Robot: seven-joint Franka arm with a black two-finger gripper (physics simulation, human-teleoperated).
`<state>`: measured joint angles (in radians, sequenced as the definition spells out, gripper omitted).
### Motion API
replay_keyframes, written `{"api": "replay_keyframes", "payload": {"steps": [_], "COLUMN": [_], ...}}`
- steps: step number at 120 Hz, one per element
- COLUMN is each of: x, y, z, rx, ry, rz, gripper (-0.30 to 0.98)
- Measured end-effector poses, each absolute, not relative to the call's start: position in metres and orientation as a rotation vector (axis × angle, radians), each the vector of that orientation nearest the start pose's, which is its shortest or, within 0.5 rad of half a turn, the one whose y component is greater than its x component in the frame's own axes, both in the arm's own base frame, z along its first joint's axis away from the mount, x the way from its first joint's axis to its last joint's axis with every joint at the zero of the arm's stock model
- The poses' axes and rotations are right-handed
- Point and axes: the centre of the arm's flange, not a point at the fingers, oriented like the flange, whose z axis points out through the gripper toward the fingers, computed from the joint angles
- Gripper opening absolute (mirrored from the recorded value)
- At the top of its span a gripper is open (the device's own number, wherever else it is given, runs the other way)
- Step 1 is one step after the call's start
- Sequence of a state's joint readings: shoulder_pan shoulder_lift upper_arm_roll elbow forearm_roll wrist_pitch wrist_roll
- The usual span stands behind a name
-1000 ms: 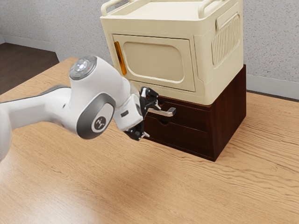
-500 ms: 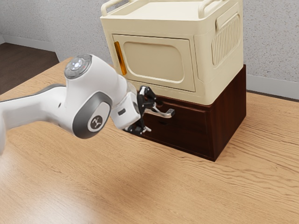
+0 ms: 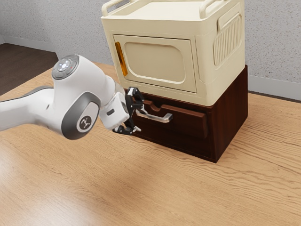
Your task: Pull the drawer handle with one arm to open the drawer
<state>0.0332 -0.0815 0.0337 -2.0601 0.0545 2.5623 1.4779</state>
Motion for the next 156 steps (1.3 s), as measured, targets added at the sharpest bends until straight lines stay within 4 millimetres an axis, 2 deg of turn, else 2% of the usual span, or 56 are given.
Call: {"api": "replay_keyframes", "payload": {"steps": [35,61,97,156], "x": [0.558,0.549,0.521,0.49], "y": [0.035,0.024,0.022,0.021], "z": [0.54,0.539,0.54,0.54], "rx": [-1.991,-1.985,-1.988,-1.994], "ry": [1.76,1.777,1.773,1.762], "rz": [-0.54,-0.544,-0.549,-0.559], "gripper": [0.31,0.31,0.31,0.31]}}
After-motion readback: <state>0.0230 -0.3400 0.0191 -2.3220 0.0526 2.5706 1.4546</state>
